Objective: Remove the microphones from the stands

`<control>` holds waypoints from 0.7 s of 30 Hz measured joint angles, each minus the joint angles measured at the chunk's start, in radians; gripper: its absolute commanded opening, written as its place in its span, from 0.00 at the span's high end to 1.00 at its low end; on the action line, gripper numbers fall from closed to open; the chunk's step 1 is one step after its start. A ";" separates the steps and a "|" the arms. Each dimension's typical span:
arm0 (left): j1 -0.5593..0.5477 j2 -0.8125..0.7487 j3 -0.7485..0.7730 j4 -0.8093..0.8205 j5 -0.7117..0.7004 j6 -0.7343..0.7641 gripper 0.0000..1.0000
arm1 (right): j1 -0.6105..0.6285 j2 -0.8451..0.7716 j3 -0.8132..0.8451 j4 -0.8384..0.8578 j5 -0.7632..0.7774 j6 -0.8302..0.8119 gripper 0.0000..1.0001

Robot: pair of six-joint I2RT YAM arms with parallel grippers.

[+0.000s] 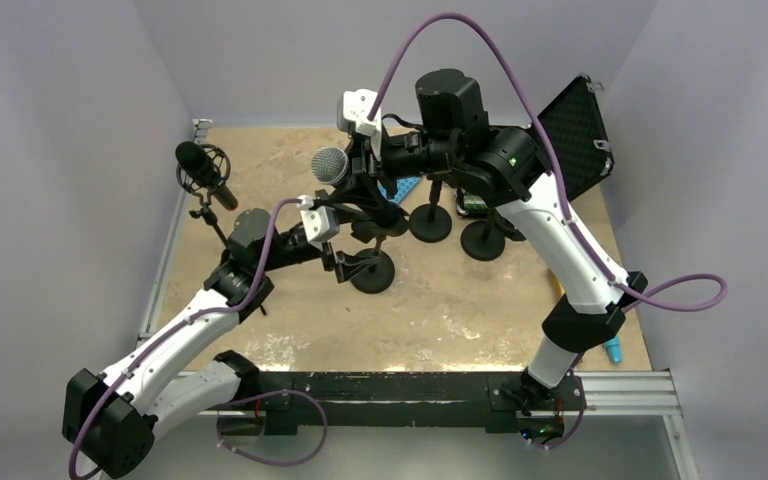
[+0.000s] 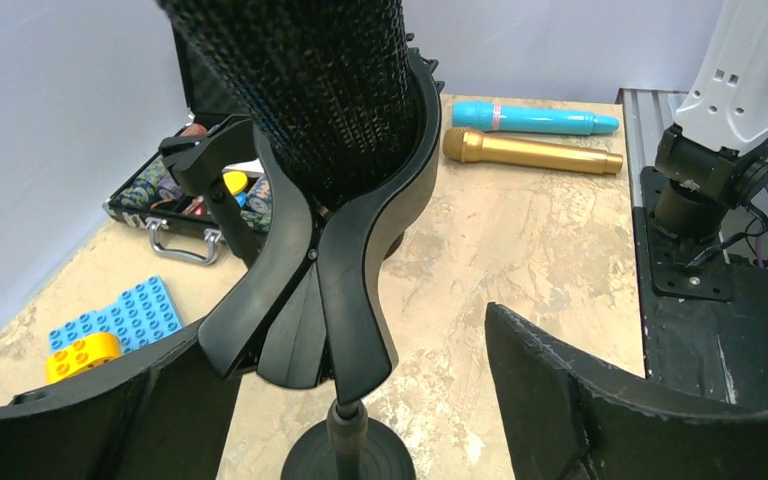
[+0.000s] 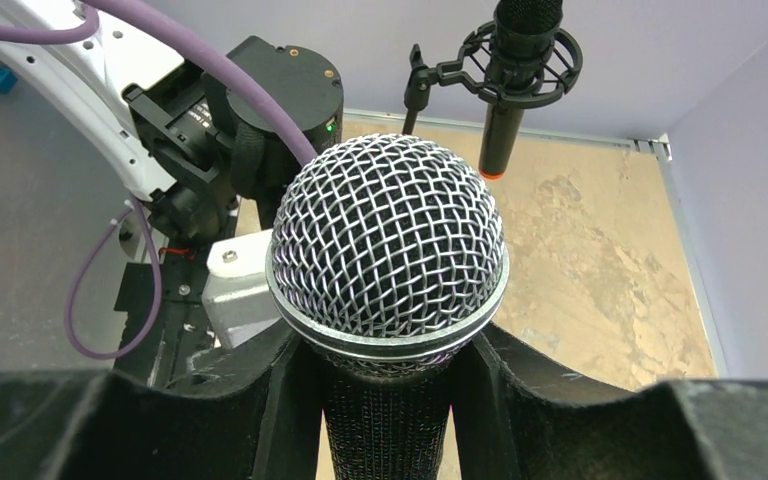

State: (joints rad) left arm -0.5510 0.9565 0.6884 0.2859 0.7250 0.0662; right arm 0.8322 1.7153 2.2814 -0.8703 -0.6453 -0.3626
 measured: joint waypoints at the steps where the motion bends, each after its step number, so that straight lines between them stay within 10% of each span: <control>1: 0.002 -0.009 -0.004 -0.002 -0.005 -0.003 0.21 | 0.000 0.000 0.003 -0.005 0.000 -0.001 1.00; 8: 0.023 -0.023 -0.007 -0.005 -0.026 -0.021 0.43 | -0.005 -0.002 0.014 -0.035 0.001 -0.014 1.00; 13: 0.027 -0.013 -0.007 0.005 -0.035 -0.023 0.18 | -0.012 -0.003 0.014 -0.037 0.005 -0.015 1.00; 21: 0.019 0.006 -0.008 0.029 -0.034 -0.026 0.13 | -0.035 -0.003 0.013 -0.032 0.019 -0.017 1.00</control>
State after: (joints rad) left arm -0.5316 0.9623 0.6804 0.3145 0.6907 0.0399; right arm 0.7975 1.7119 2.2948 -0.9028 -0.6262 -0.3798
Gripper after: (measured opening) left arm 0.862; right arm 0.448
